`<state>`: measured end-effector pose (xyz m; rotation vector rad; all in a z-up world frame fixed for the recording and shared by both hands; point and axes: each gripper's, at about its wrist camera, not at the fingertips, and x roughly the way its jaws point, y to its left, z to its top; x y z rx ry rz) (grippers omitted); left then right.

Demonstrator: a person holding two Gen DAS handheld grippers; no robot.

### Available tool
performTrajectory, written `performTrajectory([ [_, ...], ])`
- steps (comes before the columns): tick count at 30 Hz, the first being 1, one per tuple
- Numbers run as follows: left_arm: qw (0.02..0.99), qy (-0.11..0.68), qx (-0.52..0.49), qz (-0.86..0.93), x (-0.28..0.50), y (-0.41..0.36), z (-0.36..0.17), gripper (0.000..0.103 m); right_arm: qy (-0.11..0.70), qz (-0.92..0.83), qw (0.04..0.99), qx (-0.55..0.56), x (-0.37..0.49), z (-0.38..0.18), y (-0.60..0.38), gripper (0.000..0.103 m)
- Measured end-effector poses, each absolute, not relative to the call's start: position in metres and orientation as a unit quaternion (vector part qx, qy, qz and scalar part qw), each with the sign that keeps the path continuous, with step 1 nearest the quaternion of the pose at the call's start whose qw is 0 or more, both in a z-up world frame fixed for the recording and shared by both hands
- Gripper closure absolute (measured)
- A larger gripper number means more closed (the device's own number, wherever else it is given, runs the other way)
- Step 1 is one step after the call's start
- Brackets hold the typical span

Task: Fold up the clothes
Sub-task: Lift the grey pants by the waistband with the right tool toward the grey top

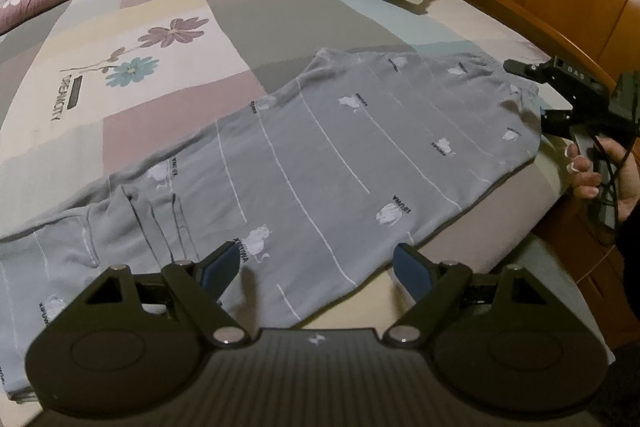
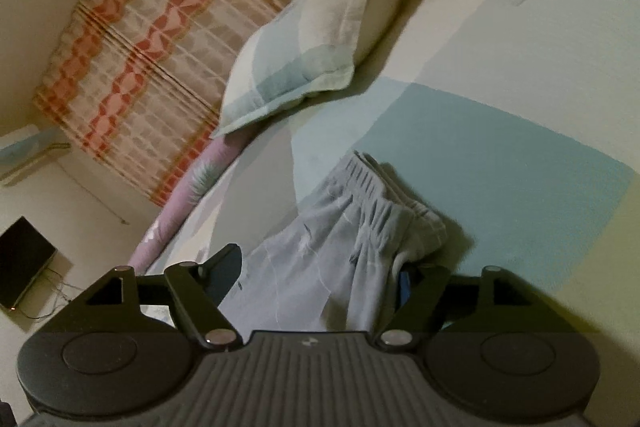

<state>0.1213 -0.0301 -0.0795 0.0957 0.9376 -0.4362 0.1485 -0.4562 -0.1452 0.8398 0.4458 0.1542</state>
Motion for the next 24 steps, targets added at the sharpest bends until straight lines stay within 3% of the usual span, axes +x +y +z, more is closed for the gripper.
performTrajectory([
  [7, 0.866, 0.453, 0.046, -0.206, 0.123, -0.029, -0.083, 0.019, 0.192, 0.070, 0.886, 0.416, 0.150, -0.148, -0.461, 0.026],
  [13, 0.866, 0.451, 0.047, -0.210, 0.122, -0.030, -0.082, 0.019, 0.232, 0.074, 0.895, 0.374, 0.160, -0.143, -0.457, 0.027],
  [15, 0.866, 0.451, 0.045, -0.209, 0.123, -0.030, -0.083, 0.019, 0.234, 0.069, 0.901, 0.358, 0.158, -0.144, -0.454, 0.032],
  [20, 0.866, 0.453, 0.044, -0.207, 0.123, -0.030, -0.084, 0.019, 0.225, 0.059, 0.920, 0.315, 0.154, -0.146, -0.442, 0.033],
  [22, 0.867, 0.450, 0.046, -0.207, 0.122, -0.029, -0.083, 0.019, 0.224, 0.049, 0.918, 0.323, 0.155, -0.147, -0.444, 0.037],
  [23, 0.868, 0.448, 0.046, -0.207, 0.121, -0.029, -0.082, 0.019, 0.225, 0.040, 0.916, 0.330, 0.156, -0.148, -0.446, 0.047],
  [24, 0.870, 0.446, 0.046, -0.206, 0.120, -0.028, -0.081, 0.019, 0.228, 0.028, 0.913, 0.337, 0.155, -0.151, -0.450, 0.066],
])
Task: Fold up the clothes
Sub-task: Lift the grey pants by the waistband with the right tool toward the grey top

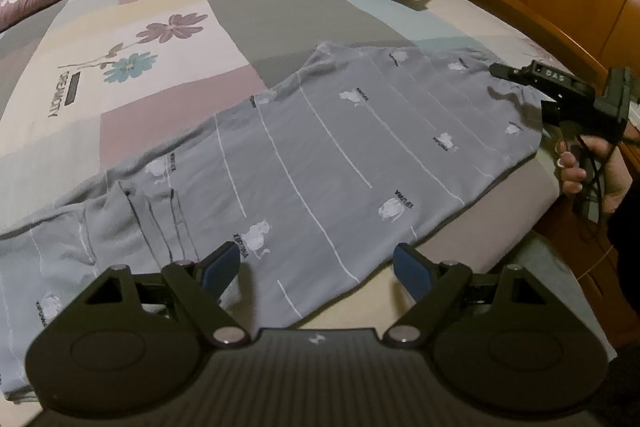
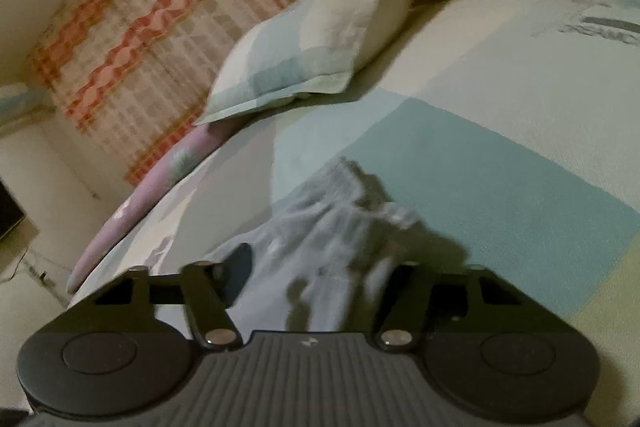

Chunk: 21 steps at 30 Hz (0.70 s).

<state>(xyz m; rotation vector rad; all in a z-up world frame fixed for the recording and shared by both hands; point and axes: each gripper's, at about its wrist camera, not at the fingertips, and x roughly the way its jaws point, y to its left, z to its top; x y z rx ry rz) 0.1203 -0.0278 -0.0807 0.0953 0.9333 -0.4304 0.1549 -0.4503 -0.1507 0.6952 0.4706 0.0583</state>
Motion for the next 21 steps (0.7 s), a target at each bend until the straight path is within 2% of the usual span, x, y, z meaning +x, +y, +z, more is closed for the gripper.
performTrajectory([
  [2, 0.871, 0.444, 0.043, -0.205, 0.118, -0.025, -0.079, 0.019, 0.235, 0.007, 0.906, 0.352, 0.153, -0.155, -0.457, 0.092],
  [10, 0.876, 0.439, 0.052, -0.191, 0.116, -0.012, -0.074, 0.019, 0.265, -0.021, 0.892, 0.365, 0.151, -0.147, -0.456, 0.092],
  [21, 0.865, 0.444, 0.100, -0.211, 0.109, 0.007, -0.061, 0.019, 0.288, -0.005, 0.915, 0.284, 0.160, -0.098, -0.419, 0.093],
])
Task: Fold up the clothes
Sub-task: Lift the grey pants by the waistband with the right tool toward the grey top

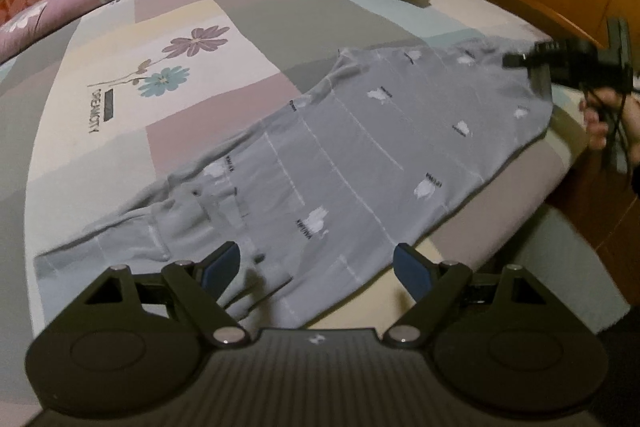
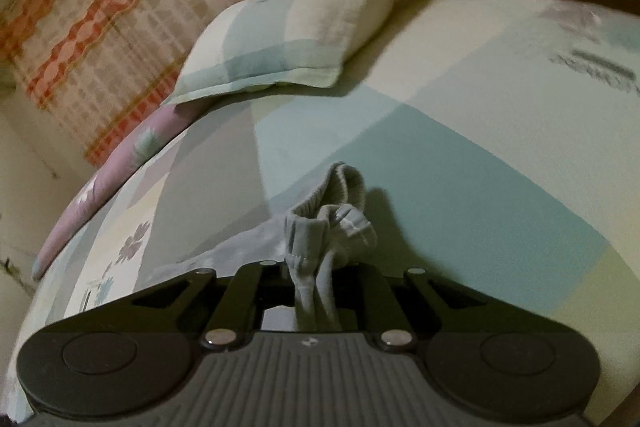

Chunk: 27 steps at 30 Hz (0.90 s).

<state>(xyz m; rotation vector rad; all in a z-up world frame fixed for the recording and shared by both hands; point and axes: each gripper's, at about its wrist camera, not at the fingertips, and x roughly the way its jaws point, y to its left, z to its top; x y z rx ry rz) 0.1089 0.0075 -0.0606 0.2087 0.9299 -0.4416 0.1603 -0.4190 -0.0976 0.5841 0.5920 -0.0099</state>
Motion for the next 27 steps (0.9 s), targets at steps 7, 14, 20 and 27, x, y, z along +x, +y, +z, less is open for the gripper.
performTrajectory([
  [7, 0.848, 0.457, 0.112, -0.243, 0.103, 0.022, -0.060, 0.019, 0.332, 0.020, 0.925, 0.184, 0.168, -0.067, -0.377, 0.093],
  [14, 0.853, 0.451, 0.109, -0.241, 0.099, 0.040, -0.056, 0.019, 0.348, 0.058, 0.928, 0.122, 0.169, -0.040, -0.338, 0.093],
  [20, 0.856, 0.446, 0.108, -0.239, 0.095, 0.051, -0.055, 0.019, 0.349, 0.090, 0.927, 0.098, 0.172, -0.023, -0.305, 0.093],
  [27, 0.857, 0.445, 0.113, -0.235, 0.090, 0.062, -0.055, 0.019, 0.346, 0.141, 0.924, 0.079, 0.175, -0.006, -0.257, 0.093],
])
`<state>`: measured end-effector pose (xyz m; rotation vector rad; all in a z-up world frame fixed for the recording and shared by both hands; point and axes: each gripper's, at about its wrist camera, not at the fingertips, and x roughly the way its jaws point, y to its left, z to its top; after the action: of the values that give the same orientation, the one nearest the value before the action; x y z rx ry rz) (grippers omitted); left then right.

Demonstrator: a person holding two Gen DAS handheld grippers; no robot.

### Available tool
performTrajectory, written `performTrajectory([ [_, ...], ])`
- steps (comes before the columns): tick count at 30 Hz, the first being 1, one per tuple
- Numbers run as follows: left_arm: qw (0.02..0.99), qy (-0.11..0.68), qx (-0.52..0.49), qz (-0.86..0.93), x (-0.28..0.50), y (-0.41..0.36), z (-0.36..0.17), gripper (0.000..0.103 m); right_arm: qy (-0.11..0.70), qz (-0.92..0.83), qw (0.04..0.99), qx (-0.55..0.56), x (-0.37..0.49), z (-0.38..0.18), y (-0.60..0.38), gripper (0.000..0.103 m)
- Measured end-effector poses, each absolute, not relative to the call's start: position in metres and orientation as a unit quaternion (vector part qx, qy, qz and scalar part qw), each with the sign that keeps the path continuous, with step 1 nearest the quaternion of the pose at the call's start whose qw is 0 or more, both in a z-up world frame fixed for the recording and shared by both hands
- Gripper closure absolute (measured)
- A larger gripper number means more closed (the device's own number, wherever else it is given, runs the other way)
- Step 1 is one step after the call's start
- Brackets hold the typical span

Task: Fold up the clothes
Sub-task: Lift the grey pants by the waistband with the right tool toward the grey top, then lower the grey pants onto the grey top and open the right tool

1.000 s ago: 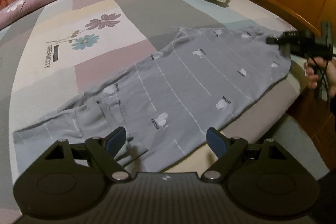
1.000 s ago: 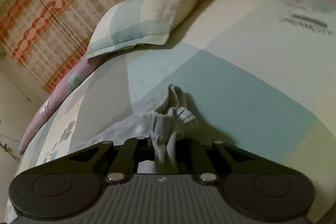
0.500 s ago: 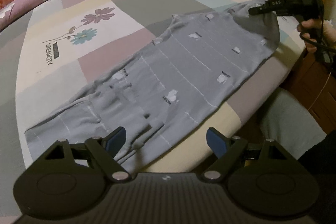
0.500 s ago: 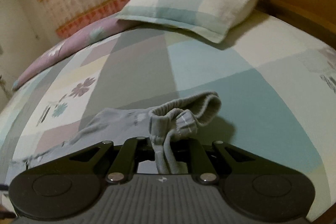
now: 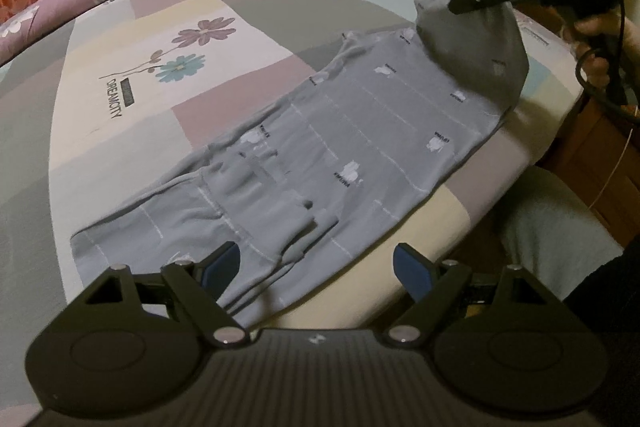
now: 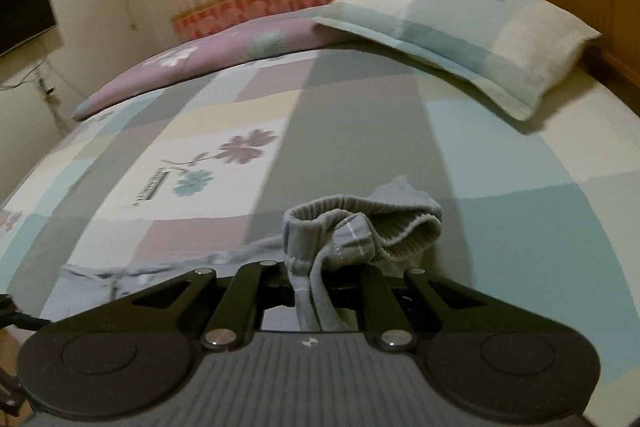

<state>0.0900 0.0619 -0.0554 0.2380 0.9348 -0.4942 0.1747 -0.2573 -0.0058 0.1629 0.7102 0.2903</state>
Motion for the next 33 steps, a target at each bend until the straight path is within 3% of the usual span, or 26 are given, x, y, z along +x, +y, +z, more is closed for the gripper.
performTrajectory([
  [18, 0.868, 0.441, 0.106, -0.202, 0.077, 0.099, -0.053, 0.019, 0.339, 0.285, 0.895, 0.045, 0.171, 0.026, -0.141, 0.092],
  [33, 0.863, 0.453, 0.129, -0.181, 0.072, 0.131, -0.057, 0.019, 0.354, 0.361, 0.862, -0.038, 0.166, 0.012, -0.039, 0.092],
])
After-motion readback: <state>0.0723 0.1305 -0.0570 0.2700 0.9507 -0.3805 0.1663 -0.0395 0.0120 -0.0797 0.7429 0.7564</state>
